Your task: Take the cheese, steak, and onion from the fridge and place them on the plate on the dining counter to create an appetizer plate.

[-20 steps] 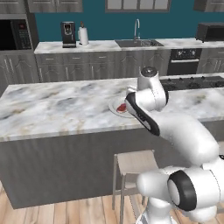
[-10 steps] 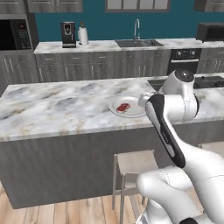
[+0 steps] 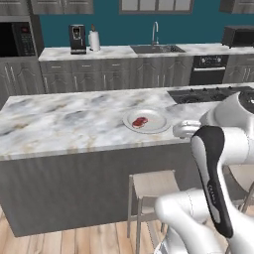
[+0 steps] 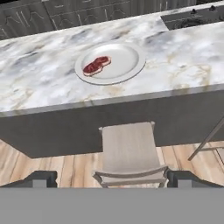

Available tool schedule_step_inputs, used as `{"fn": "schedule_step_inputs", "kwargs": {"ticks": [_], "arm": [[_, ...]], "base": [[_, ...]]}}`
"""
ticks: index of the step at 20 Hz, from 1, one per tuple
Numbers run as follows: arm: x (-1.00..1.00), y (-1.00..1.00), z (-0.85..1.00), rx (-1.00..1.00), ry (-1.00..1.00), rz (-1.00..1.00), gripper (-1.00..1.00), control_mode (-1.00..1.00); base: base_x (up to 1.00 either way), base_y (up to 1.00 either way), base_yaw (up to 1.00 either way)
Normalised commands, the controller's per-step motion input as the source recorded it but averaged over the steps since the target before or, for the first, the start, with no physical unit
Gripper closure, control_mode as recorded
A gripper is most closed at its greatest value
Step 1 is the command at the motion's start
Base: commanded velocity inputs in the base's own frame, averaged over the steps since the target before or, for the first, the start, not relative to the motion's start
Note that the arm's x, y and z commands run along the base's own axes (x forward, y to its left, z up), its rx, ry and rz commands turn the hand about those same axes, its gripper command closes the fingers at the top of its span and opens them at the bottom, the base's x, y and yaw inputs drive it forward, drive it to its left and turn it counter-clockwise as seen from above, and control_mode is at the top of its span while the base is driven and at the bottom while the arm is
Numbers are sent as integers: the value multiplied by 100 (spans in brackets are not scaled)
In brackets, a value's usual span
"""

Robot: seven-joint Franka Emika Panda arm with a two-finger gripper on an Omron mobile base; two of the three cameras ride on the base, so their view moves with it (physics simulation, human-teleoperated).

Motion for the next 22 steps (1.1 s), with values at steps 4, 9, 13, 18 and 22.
{"fn": "schedule_step_inputs", "kwargs": {"ticks": [4,9,13,18,22], "arm": [[-100,0,32,-3,-17,0,-100,-100],[-20,0,5,0,-2,0,-100,100],[0,0,0,0,0,0,-100,100],[0,0,0,0,0,0,-100,100],[0,0,0,0,0,0,-100,100]], "base": [[0,0,0],[-71,-5,-2],[-69,-38,-26],[-98,-50,-40],[-27,-42,-65]]}}
